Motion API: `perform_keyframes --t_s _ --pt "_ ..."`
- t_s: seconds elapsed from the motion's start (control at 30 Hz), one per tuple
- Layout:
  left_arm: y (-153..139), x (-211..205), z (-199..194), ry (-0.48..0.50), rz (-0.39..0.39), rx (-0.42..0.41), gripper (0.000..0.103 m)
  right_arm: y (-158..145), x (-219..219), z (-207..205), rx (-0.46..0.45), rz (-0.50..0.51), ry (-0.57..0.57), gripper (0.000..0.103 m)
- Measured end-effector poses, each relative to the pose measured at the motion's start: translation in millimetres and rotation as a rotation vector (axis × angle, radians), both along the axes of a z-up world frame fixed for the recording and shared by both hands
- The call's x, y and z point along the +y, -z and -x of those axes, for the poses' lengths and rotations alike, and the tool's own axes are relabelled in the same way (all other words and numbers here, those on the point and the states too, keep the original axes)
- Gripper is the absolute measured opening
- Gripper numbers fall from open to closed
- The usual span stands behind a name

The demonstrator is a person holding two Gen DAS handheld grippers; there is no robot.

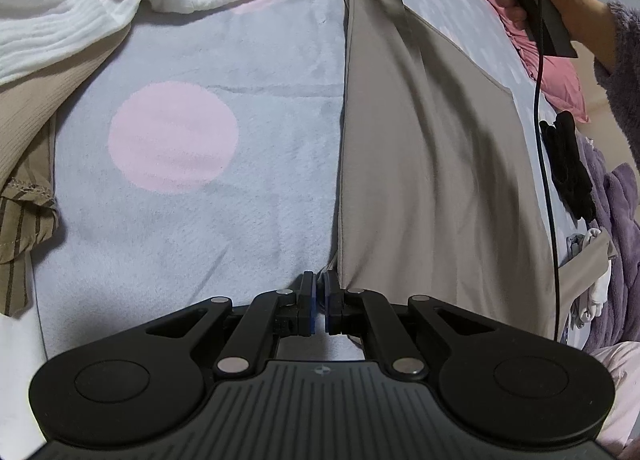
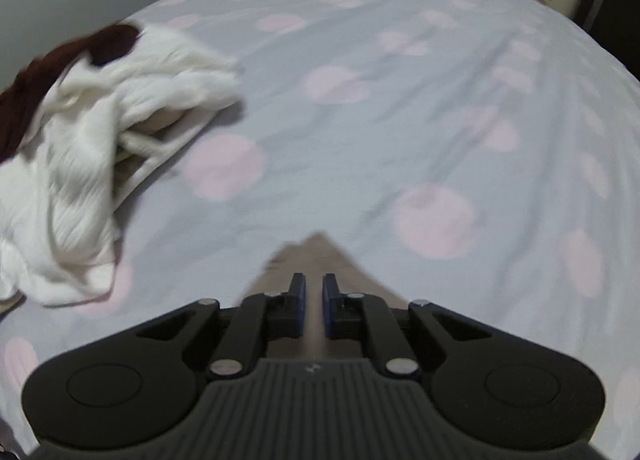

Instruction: Fold clothes

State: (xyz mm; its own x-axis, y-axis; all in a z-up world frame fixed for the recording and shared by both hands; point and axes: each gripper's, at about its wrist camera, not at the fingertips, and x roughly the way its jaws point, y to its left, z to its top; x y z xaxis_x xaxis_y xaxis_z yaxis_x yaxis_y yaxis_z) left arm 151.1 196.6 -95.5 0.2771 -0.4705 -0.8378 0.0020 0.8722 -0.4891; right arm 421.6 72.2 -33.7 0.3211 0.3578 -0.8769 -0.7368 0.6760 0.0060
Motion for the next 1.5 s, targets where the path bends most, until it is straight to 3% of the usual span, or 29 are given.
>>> perform_keyframes --t_s 0.2,0.33,0.5,0.63,0.7,0.73,0.83,0.87,0.9,1.07,1.17,1.2,1.23,1.3,1.5 --pt "0 0 1 0.009 -0.008 -0.001 0.002 37 27 -2 0.000 0.010 0.042 0.007" --pt "-1 -3 -3 0.012 -0.013 0.001 0.002 32 25 -3 -0.011 -0.033 0.077 0.007" --pt "-2 -4 -3 0.009 -0.018 -0.002 0.002 5 -13 -1 -0.027 -0.071 0.105 0.012" --pt "-1 -4 -2 0.013 -0.029 -0.009 0.002 6 -48 -8 0.021 -0.104 0.219 0.015" --pt "0 -4 -1 0.013 -0.033 -0.009 0.002 6 -65 -11 0.044 -0.120 0.276 0.025" --pt "0 -4 -1 0.013 -0.034 -0.009 0.002 7 -72 -13 0.064 -0.135 0.304 0.025" --pt "0 -4 -1 0.011 -0.035 -0.008 0.002 22 -73 -14 0.132 -0.157 0.341 0.023" --pt "-1 -4 -1 0.011 -0.037 -0.008 0.002 26 -72 -14 0.133 -0.149 0.342 0.009" --pt "-1 -4 -1 0.011 -0.038 -0.008 0.002 26 -71 -12 0.115 -0.146 0.340 0.001" --pt "-1 -7 -4 0.028 -0.056 -0.004 0.002 26 -74 -17 0.080 -0.134 0.378 0.001" --pt "-2 -7 -5 0.030 -0.059 -0.002 0.002 26 -76 -15 0.089 -0.129 0.366 0.012" --pt "-2 -7 -5 0.028 -0.058 -0.001 0.002 23 -79 -11 0.082 -0.132 0.362 0.025" --pt "-2 -6 -5 0.027 -0.057 -0.002 0.002 19 -82 -4 0.059 -0.134 0.356 0.029" --pt "-3 -6 -4 0.024 -0.059 -0.004 0.002 12 -88 12 0.031 -0.140 0.336 0.029" --pt "-6 -2 -1 0.001 -0.058 -0.022 0.003 -2 -113 107 0.108 -0.232 0.230 0.029"
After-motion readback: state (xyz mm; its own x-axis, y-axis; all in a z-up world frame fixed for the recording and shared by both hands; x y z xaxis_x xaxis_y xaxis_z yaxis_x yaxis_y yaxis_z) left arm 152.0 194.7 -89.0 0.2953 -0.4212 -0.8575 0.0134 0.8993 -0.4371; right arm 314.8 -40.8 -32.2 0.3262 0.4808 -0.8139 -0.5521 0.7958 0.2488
